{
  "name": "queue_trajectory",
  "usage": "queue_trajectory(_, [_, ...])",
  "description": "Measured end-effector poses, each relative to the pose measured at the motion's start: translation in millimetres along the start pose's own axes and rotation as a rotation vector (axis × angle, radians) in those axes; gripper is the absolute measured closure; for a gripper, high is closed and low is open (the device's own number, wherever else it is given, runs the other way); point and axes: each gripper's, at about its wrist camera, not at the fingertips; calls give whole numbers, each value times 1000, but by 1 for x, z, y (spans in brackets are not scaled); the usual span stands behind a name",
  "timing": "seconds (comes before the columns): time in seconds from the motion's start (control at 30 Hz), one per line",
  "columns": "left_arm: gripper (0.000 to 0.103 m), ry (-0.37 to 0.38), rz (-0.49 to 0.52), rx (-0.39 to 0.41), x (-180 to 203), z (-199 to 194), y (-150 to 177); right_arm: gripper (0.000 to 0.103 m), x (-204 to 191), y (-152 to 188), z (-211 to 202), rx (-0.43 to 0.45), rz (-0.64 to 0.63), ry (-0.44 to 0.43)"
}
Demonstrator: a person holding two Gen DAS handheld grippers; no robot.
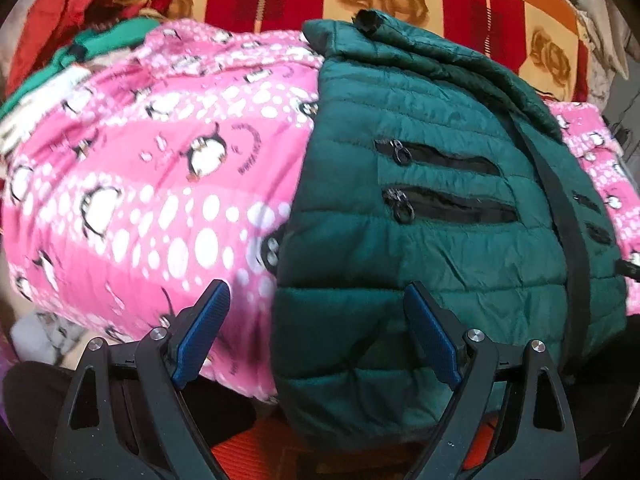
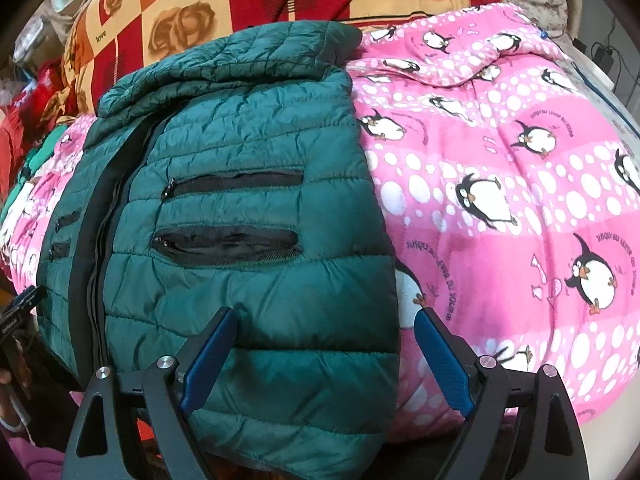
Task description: Fold large clothes
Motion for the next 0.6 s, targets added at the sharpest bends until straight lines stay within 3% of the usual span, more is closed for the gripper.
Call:
queue_trajectory(0.23, [14, 99, -33, -68, -5, 8, 14, 15, 12, 15, 5, -58, 2, -58])
queue_trajectory(0.6, [14, 167, -32, -131, 2, 21, 29, 14, 7, 39, 14, -151, -49, -175])
Point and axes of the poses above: each gripper's, at about its wrist camera, not at the fingertips, and z roughly the way its jaws point, x to its right, y to its underside, and after that the axes turned 11 degrees about y, right-handed
